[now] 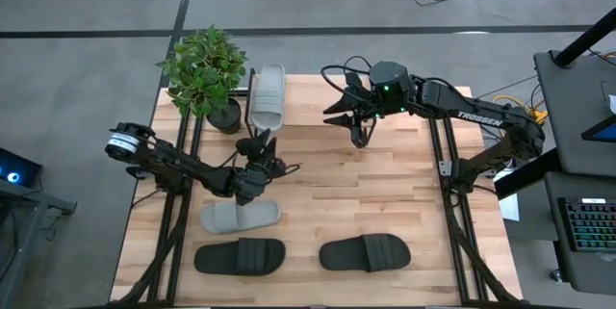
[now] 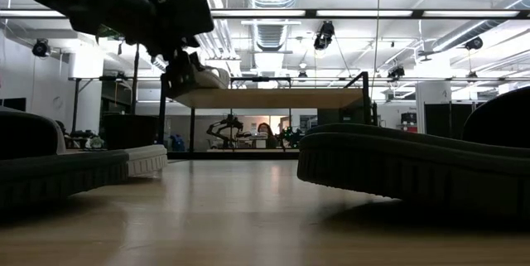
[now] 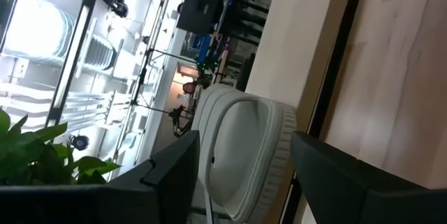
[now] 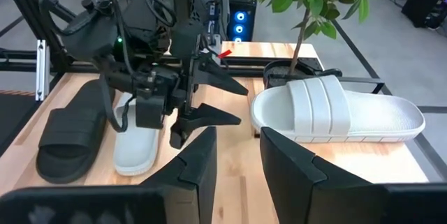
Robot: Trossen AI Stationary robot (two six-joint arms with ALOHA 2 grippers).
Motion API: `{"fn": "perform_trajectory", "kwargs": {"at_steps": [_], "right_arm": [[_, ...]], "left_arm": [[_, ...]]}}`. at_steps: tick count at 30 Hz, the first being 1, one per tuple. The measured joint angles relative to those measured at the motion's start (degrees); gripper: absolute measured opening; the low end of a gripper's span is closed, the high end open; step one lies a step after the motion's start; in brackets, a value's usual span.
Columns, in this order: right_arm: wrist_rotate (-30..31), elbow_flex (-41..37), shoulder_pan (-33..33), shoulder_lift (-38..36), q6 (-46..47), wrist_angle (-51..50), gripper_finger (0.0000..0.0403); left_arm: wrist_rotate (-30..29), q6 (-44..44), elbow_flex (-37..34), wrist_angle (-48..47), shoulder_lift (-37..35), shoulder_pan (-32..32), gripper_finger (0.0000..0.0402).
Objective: Pick and place slides into the shelf
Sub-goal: Put the right grey slipper on the shelf
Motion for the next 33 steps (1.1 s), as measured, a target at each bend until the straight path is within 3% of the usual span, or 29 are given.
{"fn": "perform_trajectory", "kwargs": {"at_steps": [4, 7, 10, 15, 18, 25, 30, 33], "right_arm": [[0.01, -0.14, 0.00, 0.00, 0.35, -0.24, 0.0096], [0.02, -0.60, 0.00, 0.00, 0.40, -0.26, 0.0089], [0.04, -1.51, 0.00, 0.00, 0.55, -0.22, 0.0080], [0.08, -3.65, 0.00, 0.00, -0.45, 0.18, 0.0065], [0.09, -5.63, 0.00, 0.00, -1.94, 3.61, 0.0059], [1.41, -12.16, -0.41, 0.37, -2.23, 19.10, 0.0052], [3.79, -13.74, -0.68, 4.17, -3.76, 22.85, 0.0052], [8.51, -13.06, -0.64, 7.87, -5.31, 23.76, 0.0052]], "left_arm": [[1.16, -2.16, 0.00, 0.29, -2.27, -2.42, 0.0210], [8.01, -10.09, -0.20, -0.91, -5.73, -3.09, 0.0195], [19.12, -18.25, -0.25, -4.79, -10.32, -3.34, 0.0149], [42.66, -30.49, -0.31, -15.71, -19.87, -3.23, 0.0032], [51.01, -34.57, -0.34, -20.39, -24.96, -3.19, 0.0010], [52.98, -33.67, -0.37, -19.84, -35.77, -3.18, 0.0002], [55.14, -33.45, -0.42, -18.41, -43.39, -4.29, 0.0001], [58.58, -33.40, -0.61, -18.32, -46.97, -5.44, 0.0000]]}}
